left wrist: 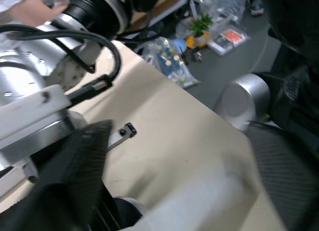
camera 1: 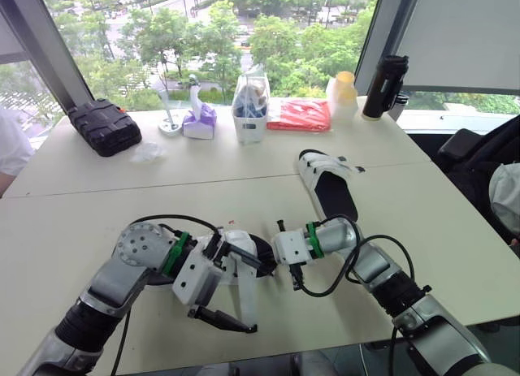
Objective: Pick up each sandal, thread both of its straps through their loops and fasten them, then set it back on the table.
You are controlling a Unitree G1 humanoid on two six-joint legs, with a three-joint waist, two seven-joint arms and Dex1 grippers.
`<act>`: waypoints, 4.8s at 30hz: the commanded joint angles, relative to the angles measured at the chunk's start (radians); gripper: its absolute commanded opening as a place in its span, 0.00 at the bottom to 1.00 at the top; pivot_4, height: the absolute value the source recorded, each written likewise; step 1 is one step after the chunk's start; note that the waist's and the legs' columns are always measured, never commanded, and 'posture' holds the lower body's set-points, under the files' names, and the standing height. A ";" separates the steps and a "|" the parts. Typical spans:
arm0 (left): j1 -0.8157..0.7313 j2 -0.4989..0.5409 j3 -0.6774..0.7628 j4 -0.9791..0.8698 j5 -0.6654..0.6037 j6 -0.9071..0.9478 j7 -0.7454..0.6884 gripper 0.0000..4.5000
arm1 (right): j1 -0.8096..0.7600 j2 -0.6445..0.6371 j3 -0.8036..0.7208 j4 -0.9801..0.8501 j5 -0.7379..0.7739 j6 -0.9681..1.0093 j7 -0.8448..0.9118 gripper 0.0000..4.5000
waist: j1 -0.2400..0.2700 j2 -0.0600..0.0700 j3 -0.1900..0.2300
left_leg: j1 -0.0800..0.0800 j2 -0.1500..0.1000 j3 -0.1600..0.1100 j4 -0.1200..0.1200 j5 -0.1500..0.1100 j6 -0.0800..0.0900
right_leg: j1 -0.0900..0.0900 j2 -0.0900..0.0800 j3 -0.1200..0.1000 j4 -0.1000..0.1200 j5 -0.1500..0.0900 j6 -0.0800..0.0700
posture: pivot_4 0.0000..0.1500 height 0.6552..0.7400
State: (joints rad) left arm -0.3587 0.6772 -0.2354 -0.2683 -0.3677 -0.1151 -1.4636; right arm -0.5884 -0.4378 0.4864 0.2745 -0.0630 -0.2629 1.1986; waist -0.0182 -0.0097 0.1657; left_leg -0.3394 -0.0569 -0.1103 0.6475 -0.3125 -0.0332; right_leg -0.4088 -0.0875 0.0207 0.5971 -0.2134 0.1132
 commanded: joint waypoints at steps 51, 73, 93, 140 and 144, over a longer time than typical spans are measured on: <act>0.434 -0.159 0.192 -0.078 -0.528 0.940 0.581 0.79 | 0.105 -0.020 0.083 -0.037 -0.068 0.073 0.028 0.00 | -0.017 0.006 -0.007 | 0.001 0.001 -0.001 -0.001 -0.003 0.000 | 0.001 -0.001 -0.001 0.000 -0.004 -0.002 | 1.00 1.00; 0.254 -0.078 0.367 -0.048 -0.873 1.206 0.604 0.01 | 0.096 -0.020 0.082 -0.024 -0.072 0.062 0.023 0.00 | -0.018 0.006 -0.007 | 0.001 0.001 -0.002 -0.001 -0.003 0.000 | 0.000 -0.001 -0.001 0.000 -0.004 -0.002 | 1.00 1.00; -0.098 -0.026 0.182 0.294 -0.569 1.162 0.344 0.01 | 0.118 0.007 0.096 -0.056 -0.079 0.086 0.006 0.00 | -0.027 0.005 -0.007 | 0.001 0.000 -0.002 -0.002 -0.002 -0.001 | -0.001 0.001 -0.001 0.001 -0.002 0.001 | 1.00 1.00; -0.044 -0.064 0.106 0.281 -0.329 0.987 0.203 0.01 | 0.129 -0.025 0.092 -0.086 -0.081 0.100 0.019 0.00 | -0.023 0.005 -0.007 | 0.001 0.000 -0.002 -0.002 -0.002 -0.001 | -0.001 0.000 -0.001 0.000 -0.002 0.001 | 1.00 1.00; -0.057 -0.054 0.092 0.314 -0.279 0.903 0.171 0.01 | 0.127 -0.024 0.093 -0.083 -0.082 0.098 0.021 0.00 | -0.023 0.005 -0.007 | 0.001 0.000 -0.002 -0.002 -0.002 -0.001 | 0.000 0.000 -0.001 0.000 -0.002 0.001 | 1.00 1.00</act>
State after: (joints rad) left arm -0.4247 0.6073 -0.1151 0.0261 -0.6933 0.8144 -1.2847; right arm -0.5094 -0.4430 0.4935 0.1496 -0.0929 -0.1842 1.1670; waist -0.0408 -0.0042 0.1585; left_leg -0.3385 -0.0567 -0.1123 0.6459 -0.3150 -0.0347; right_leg -0.4091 -0.0873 0.0196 0.5975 -0.2156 0.1142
